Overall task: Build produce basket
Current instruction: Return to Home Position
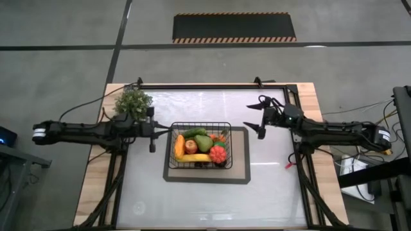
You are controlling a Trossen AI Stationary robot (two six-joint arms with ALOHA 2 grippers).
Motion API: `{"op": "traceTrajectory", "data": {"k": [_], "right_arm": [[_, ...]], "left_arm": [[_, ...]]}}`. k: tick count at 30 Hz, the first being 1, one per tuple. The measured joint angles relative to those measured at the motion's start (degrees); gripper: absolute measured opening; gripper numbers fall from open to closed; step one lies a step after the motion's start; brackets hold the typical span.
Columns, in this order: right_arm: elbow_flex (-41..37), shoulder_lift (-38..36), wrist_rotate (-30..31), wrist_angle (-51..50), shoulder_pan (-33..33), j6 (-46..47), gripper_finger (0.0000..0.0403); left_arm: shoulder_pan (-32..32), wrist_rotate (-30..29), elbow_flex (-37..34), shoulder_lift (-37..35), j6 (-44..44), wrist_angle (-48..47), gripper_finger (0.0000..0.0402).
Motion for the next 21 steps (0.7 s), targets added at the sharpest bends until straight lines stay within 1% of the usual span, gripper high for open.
{"op": "traceTrajectory", "data": {"k": [13, 21], "right_arm": [[-5.6, -11.4, 0.1, -0.5, -0.1, 1.4, 0.0368], [-9.3, -19.1, 0.4, -1.2, -0.1, 3.9, 0.0368]], "left_arm": [[0.0, -0.2, -7.3, -10.2, -2.8, 1.1, 0.0001], [0.0, -0.2, -11.9, -20.2, -6.1, 0.8, 0.0002]]}}
